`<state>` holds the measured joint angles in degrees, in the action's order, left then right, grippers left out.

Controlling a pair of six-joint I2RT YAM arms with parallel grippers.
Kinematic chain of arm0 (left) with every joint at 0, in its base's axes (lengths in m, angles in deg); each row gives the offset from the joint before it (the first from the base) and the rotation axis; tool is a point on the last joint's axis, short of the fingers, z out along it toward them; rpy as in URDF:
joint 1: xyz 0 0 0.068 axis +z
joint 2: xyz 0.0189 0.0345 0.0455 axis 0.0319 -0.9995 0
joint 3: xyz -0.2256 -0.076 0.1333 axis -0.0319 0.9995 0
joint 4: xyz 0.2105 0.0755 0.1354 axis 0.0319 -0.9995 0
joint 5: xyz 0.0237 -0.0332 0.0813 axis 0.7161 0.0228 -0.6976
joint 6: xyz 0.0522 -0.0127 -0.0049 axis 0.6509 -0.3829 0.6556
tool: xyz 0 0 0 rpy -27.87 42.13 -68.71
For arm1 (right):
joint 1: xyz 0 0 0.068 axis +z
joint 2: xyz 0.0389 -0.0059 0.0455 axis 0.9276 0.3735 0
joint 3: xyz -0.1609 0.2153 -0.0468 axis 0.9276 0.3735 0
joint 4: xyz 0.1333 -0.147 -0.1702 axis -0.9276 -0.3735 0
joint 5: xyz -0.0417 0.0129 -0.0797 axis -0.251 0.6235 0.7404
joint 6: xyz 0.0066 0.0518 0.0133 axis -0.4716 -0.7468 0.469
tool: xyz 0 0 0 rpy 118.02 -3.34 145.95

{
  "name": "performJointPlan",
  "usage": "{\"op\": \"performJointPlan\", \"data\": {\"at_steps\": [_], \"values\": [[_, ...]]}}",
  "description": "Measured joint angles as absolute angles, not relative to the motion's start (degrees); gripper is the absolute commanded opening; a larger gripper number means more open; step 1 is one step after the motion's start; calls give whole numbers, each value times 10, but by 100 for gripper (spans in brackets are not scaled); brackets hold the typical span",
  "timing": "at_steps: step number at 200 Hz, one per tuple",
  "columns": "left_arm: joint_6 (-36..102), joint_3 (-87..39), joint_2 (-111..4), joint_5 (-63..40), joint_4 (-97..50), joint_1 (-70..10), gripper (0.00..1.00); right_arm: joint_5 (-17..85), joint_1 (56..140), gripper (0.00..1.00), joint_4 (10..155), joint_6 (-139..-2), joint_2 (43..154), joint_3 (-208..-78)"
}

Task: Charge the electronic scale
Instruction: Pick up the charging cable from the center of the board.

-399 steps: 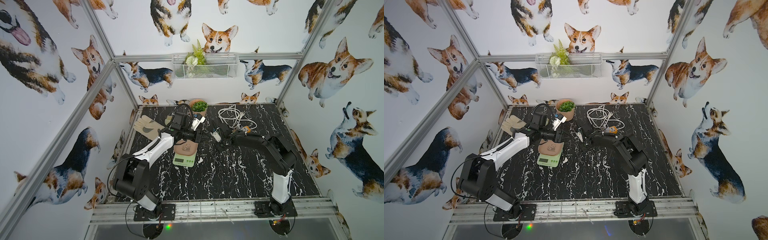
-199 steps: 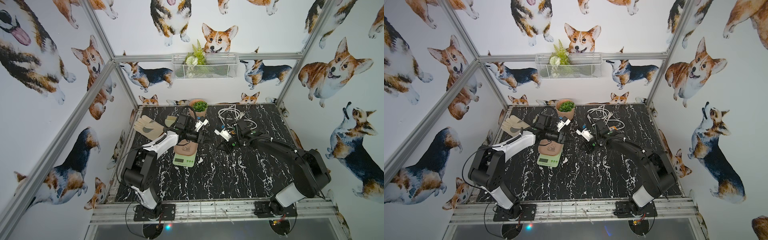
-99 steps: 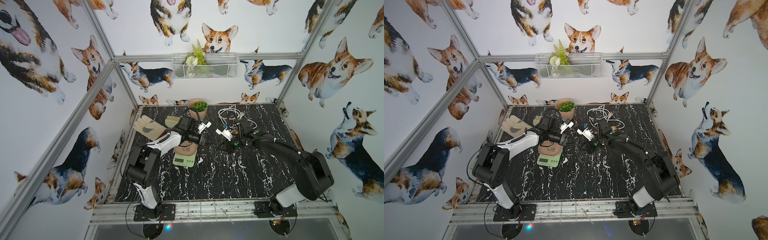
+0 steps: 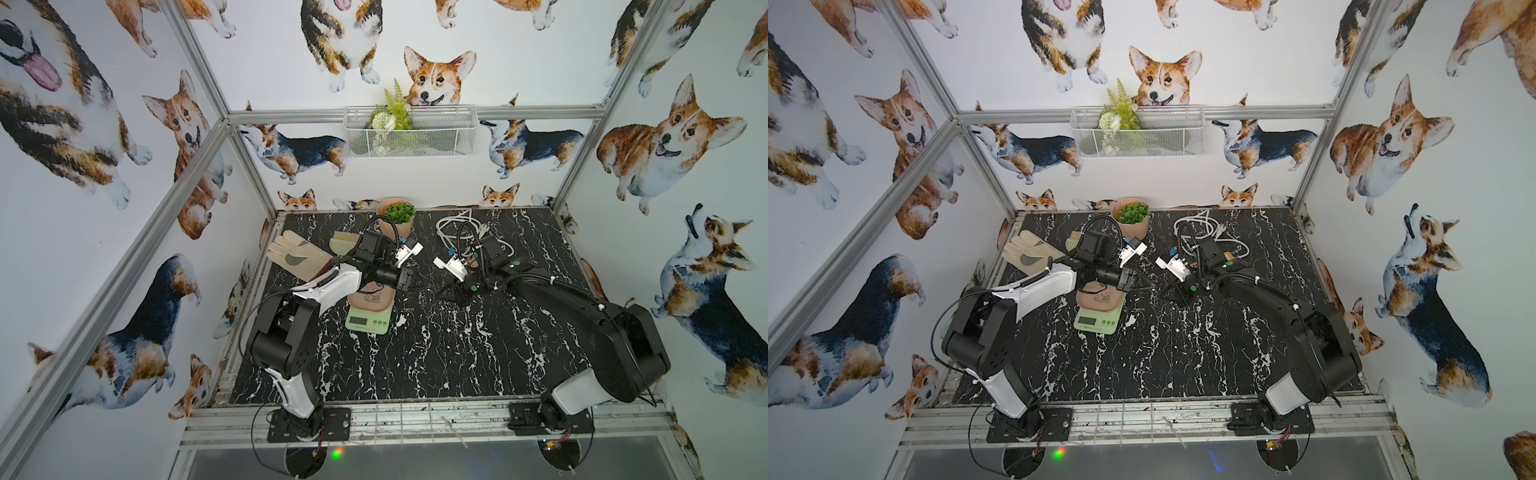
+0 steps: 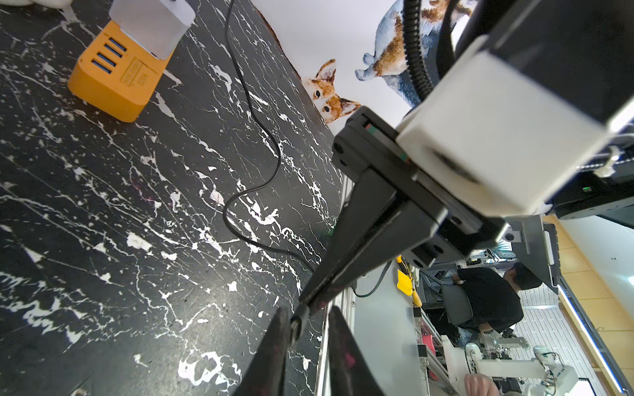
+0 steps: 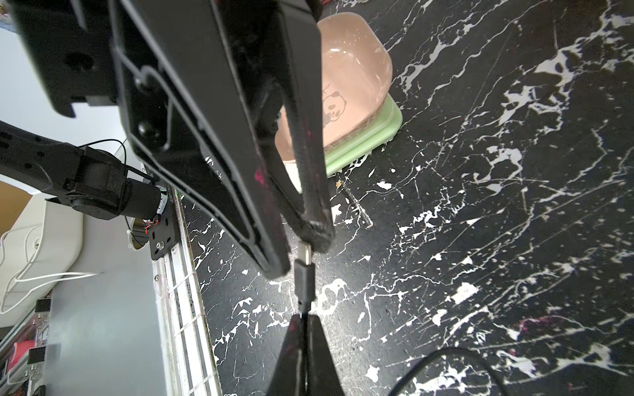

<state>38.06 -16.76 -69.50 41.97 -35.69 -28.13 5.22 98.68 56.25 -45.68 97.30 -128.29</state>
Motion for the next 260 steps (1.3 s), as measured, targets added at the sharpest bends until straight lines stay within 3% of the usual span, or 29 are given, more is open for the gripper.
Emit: {"op": "performJointPlan", "data": {"at_steps": [77, 160, 194, 260], "values": [[398, -172, -697, 426, -369, -288, 23, 40, 980, 0, 556, -457, 966, -1283], [409, -182, -702, 422, -386, -292, 3, 36, 977, 0, 554, -456, 966, -1282], [396, -176, -700, 418, -371, -293, 0, 33, 969, 23, 556, -461, 962, -1279], [196, -95, -665, 384, -129, -300, 0, -25, 901, 47, 696, -558, 870, -1188]]}}
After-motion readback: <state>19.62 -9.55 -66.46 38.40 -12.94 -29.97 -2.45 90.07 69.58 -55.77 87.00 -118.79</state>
